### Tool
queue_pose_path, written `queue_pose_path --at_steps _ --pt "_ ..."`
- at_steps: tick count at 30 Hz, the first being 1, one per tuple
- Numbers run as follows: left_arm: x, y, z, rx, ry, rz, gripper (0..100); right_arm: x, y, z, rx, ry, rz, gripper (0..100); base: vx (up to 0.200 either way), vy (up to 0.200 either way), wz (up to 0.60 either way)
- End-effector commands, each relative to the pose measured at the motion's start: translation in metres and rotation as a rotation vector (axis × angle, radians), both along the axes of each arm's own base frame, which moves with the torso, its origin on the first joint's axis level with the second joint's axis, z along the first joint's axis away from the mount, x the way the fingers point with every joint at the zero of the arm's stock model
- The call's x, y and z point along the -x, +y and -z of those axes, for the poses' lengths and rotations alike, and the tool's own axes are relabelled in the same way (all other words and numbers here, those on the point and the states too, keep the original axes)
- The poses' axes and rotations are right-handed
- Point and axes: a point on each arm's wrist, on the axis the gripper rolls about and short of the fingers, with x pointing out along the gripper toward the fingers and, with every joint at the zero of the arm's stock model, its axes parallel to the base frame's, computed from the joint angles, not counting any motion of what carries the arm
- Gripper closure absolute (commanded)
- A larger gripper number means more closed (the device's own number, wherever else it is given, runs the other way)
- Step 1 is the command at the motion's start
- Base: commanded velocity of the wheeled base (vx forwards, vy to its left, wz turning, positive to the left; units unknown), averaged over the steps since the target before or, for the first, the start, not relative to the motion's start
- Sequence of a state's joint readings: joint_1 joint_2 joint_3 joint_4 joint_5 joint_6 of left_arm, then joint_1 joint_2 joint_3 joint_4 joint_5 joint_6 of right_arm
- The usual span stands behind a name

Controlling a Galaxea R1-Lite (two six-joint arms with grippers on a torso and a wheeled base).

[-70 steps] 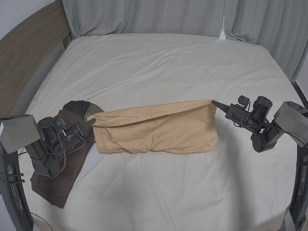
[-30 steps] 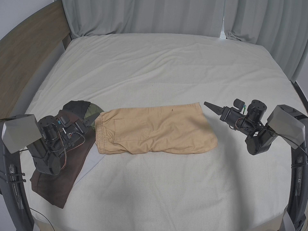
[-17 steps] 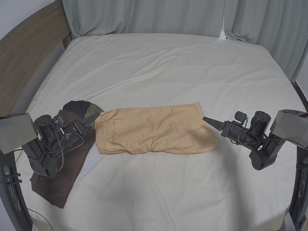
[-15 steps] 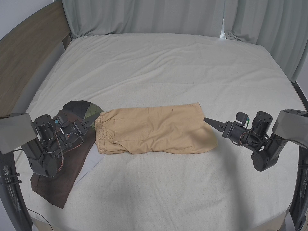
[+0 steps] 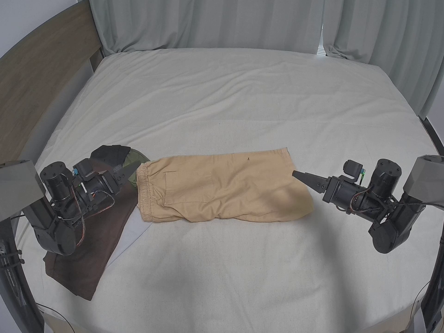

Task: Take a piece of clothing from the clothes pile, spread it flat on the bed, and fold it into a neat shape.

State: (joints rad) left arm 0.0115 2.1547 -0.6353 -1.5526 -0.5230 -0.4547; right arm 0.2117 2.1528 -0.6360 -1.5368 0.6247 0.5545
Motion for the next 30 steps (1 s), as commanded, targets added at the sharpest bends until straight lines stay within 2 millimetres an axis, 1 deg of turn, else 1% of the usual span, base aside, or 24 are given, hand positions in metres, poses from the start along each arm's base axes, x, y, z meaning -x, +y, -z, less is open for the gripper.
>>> queue_pose_path --at_steps 1,4,9,11,16,20,22,23,26,30 --pt "0.004 0.005 -0.003 -0.040 -0.023 0.003 0 0.006 0.005 0.001 0.007 0.007 -0.016 0 0.000 0.000 0.00" --pt "0.005 0.006 0.002 -0.085 -0.029 0.008 0 0.008 0.007 0.004 0.019 0.010 -0.024 0 0.000 0.000 0.00" --pt "0.007 0.006 0.003 -0.095 -0.029 0.011 0 0.010 0.010 0.008 0.024 0.024 -0.032 0 0.000 0.000 0.00" --pt "0.008 0.006 0.004 -0.098 -0.025 0.019 0 0.012 0.014 0.010 0.026 0.032 -0.046 0 0.000 0.000 0.00" --pt "0.010 0.005 0.008 -0.119 -0.018 0.028 0 0.009 0.022 0.028 0.049 0.069 -0.024 0 0.000 0.000 0.00" --pt "0.010 0.004 0.009 -0.126 -0.020 0.029 0 0.001 0.023 0.051 0.100 0.085 0.016 0 0.000 0.000 0.00" --pt "0.010 0.004 0.008 -0.126 -0.022 0.029 0 0.001 0.024 0.054 0.105 0.091 0.019 0 0.000 0.000 0.00" --pt "0.010 0.005 0.008 -0.125 -0.021 0.027 0 0.000 0.024 0.059 0.110 0.108 0.020 0 0.000 0.000 0.00" --pt "0.010 0.006 0.009 -0.124 -0.018 0.026 0 0.001 0.024 0.063 0.120 0.140 0.018 0 0.000 0.000 0.00" --pt "0.010 0.004 0.010 -0.124 -0.017 0.029 0 -0.002 0.022 0.076 0.133 0.185 0.029 0 0.000 0.000 0.00"
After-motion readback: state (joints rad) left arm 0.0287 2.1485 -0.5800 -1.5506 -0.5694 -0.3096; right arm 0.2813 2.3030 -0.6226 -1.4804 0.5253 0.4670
